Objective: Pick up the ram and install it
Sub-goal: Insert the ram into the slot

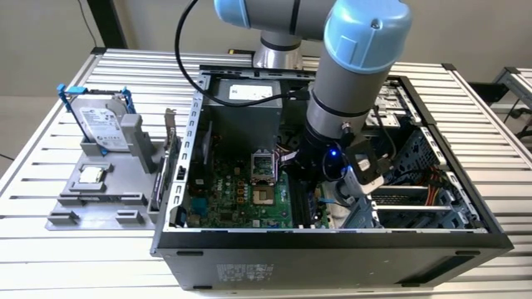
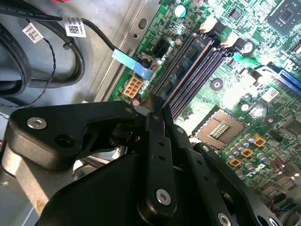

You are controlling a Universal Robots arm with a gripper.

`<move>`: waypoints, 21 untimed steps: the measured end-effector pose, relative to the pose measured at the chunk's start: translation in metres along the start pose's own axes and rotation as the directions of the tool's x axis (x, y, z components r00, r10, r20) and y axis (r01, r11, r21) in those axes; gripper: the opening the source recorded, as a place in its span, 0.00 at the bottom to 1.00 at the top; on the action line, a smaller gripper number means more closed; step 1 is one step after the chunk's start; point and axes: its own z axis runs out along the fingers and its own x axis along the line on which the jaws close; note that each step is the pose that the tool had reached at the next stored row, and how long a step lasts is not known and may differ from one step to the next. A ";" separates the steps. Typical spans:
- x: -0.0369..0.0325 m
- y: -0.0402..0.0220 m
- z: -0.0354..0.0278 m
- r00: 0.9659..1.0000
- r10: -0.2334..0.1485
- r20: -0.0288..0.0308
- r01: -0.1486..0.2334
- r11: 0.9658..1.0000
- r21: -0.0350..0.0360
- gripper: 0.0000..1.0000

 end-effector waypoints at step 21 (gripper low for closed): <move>0.0002 -0.0002 0.0058 1.000 0.008 0.000 -0.008 1.000 0.000 1.00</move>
